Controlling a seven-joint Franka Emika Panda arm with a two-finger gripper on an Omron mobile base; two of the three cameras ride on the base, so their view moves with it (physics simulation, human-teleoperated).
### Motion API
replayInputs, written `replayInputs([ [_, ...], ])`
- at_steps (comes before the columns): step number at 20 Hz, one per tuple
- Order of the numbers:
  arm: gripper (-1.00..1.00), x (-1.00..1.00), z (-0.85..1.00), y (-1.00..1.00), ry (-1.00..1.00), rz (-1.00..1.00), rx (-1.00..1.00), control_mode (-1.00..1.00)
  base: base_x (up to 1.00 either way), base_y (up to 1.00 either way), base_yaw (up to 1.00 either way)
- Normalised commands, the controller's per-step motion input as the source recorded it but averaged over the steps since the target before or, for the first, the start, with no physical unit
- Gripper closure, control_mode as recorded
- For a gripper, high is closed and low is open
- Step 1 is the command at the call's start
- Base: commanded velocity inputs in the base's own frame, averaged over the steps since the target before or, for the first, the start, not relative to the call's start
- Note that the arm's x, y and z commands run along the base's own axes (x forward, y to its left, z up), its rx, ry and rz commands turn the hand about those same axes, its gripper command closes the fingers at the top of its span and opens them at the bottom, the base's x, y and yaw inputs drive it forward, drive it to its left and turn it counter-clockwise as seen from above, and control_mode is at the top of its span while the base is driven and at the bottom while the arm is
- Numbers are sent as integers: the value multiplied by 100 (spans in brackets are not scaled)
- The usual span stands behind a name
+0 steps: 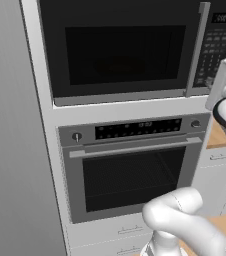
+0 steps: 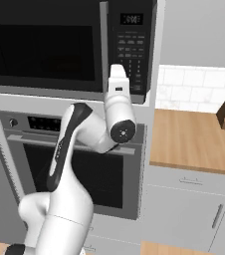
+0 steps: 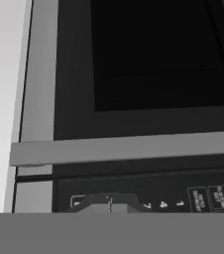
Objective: Open the microwave, place the bowl with waffle inside the microwave, then close the microwave door and turn it on.
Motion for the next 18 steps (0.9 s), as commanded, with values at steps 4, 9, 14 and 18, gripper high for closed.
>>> replayInputs([
  [4,100,34,-2,-6,0,0,0,-100,0,0,0],
  [9,100,29,-16,-6,0,0,0,-100,0,0,0],
  [14,100,36,-9,0,0,0,0,-100,0,0,0],
  [18,100,24,-7,0,0,0,0,-100,0,0,0],
])
